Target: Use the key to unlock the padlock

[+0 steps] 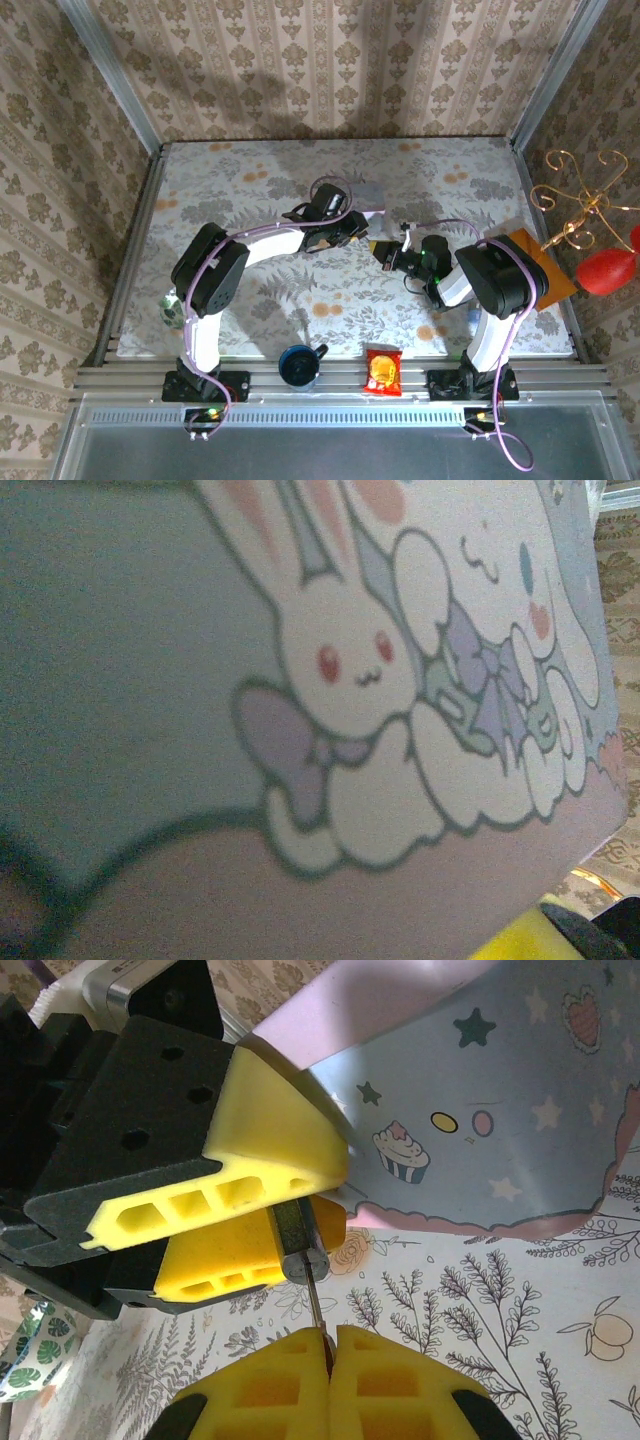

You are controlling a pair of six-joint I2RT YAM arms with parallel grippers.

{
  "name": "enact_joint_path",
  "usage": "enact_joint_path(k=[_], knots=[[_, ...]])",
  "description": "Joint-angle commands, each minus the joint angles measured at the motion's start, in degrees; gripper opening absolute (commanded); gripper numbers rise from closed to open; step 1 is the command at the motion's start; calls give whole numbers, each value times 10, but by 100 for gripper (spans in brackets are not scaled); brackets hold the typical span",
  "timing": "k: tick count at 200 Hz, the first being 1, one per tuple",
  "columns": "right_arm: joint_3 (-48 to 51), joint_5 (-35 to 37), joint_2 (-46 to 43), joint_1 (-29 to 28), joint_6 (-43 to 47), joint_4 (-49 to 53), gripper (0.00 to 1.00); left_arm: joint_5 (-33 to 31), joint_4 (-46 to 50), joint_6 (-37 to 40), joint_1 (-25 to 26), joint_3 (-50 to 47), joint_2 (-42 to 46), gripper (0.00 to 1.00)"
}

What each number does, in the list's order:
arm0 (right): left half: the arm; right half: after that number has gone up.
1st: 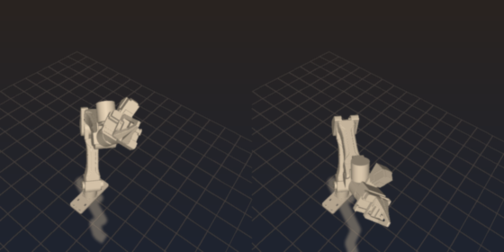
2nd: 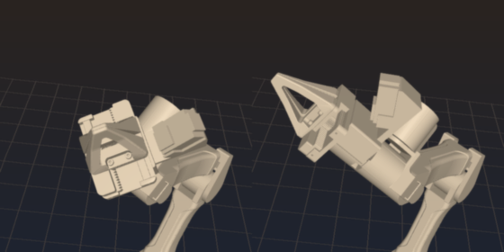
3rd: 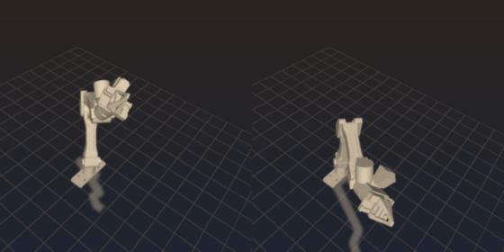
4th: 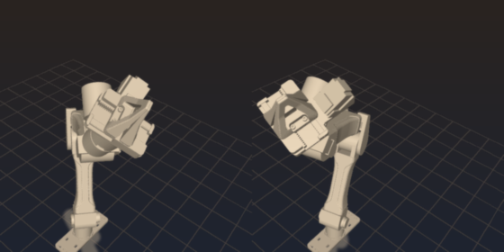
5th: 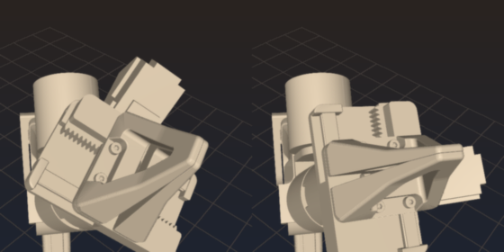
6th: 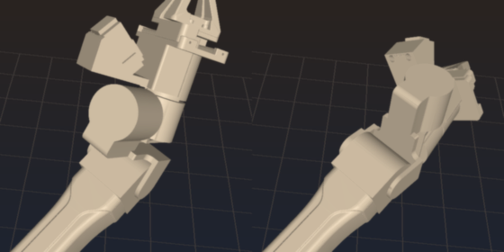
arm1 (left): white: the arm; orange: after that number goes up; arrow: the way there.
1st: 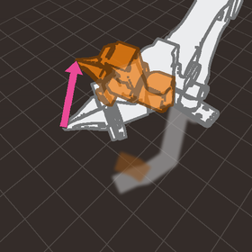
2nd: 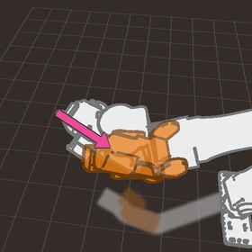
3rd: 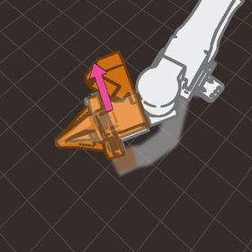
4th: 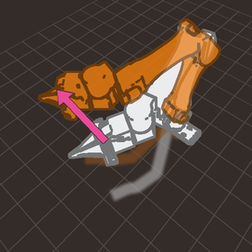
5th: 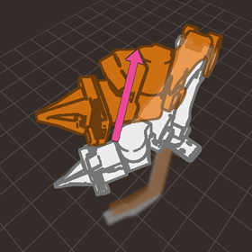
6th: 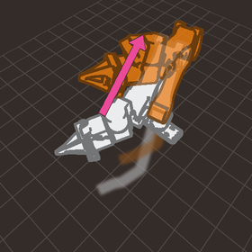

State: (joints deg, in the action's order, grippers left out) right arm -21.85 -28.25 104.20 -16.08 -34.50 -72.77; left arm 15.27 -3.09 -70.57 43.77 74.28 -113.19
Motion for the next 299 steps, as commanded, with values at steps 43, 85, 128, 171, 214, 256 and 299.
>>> enact_joint_path(k=[43, 85, 128, 171, 214, 256, 299], knots=[[-20, 9, 9, -3, 5, -24, 0, 21, -34, -15, -4, -2, 16, 0], [-25, 7, 24, -4, 4, -23, 0, 26, -38, -17, -4, -2, 16, 0], [-23, 6, 29, -4, 5, -24, 0, 27, -44, -20, -4, -1, 15, 0], [-21, -1, 24, -5, 8, -24, 0, 31, -58, -31, -4, -4, 12, 0], [-28, -15, 21, -3, -11, -23, 0, 47, -89, -54, -6, -13, 17, 0], [-31, -29, 13, -3, -29, -24, 0, 44, -104, -64, -6, -29, 30, 0], [-21, -33, 2, -3, -35, -22, 0, 43, -121, -72, -4, -34, 33, 0]])
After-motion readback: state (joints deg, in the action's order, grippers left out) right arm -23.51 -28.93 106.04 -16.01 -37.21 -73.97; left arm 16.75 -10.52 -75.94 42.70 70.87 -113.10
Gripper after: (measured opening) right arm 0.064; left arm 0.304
